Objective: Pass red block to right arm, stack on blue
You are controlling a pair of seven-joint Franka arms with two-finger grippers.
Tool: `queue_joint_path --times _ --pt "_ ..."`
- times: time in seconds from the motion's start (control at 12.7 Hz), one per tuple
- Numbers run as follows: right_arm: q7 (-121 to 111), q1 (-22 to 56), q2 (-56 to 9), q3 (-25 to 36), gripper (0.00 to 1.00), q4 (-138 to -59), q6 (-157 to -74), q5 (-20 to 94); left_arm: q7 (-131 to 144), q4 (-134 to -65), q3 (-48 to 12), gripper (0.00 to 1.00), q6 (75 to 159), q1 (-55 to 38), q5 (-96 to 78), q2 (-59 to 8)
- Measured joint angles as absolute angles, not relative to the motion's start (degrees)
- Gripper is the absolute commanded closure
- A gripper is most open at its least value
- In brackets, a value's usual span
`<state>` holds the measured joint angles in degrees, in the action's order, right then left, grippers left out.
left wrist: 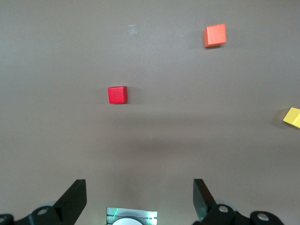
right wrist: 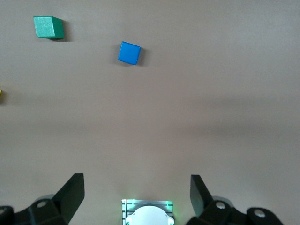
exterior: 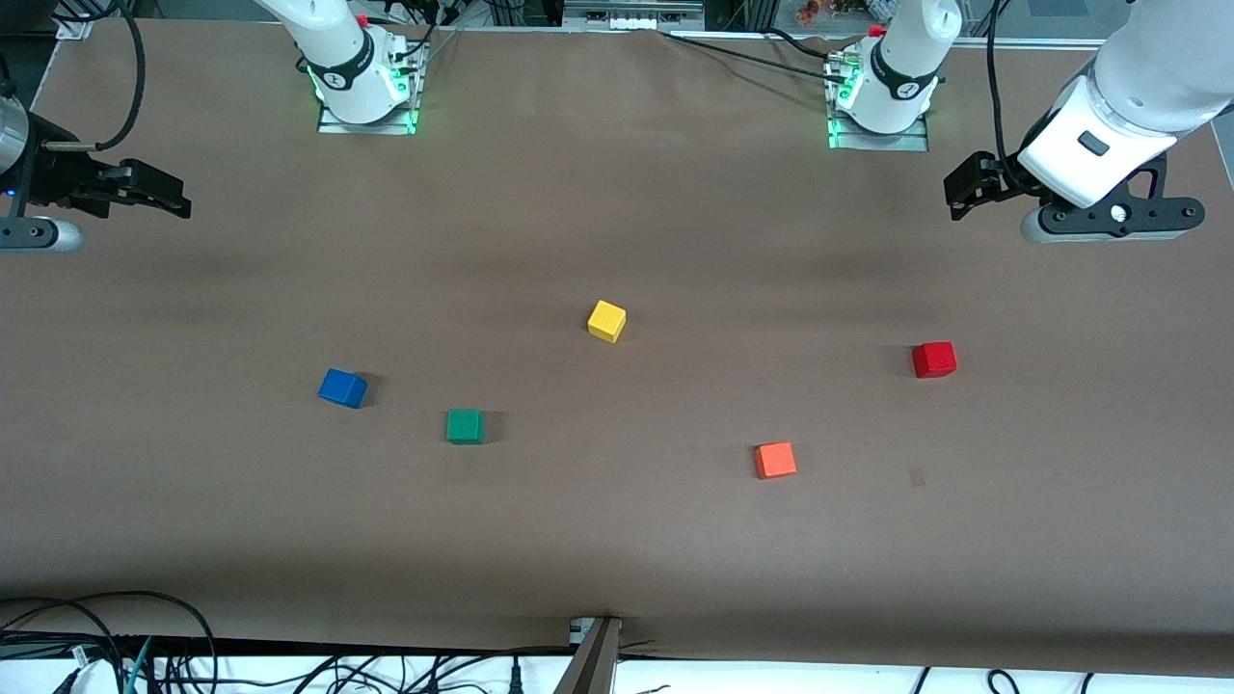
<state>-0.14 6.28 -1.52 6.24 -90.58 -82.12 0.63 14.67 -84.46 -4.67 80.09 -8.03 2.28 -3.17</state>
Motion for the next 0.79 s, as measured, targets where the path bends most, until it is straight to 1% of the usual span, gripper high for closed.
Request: queue_joint_path --times 0.31,0.79 --pt "-0.14 6.28 -1.52 6.25 0.00 -90.58 -82.12 0.66 14.87 -84.46 -3.65 0.00 80.09 -5.26 2.29 -3.64" --pt "-0.14 6.28 -1.52 6.25 0.00 -90.58 -82.10 0.69 14.87 -84.46 -3.78 0.00 80.07 -5.02 2.29 -3.95"
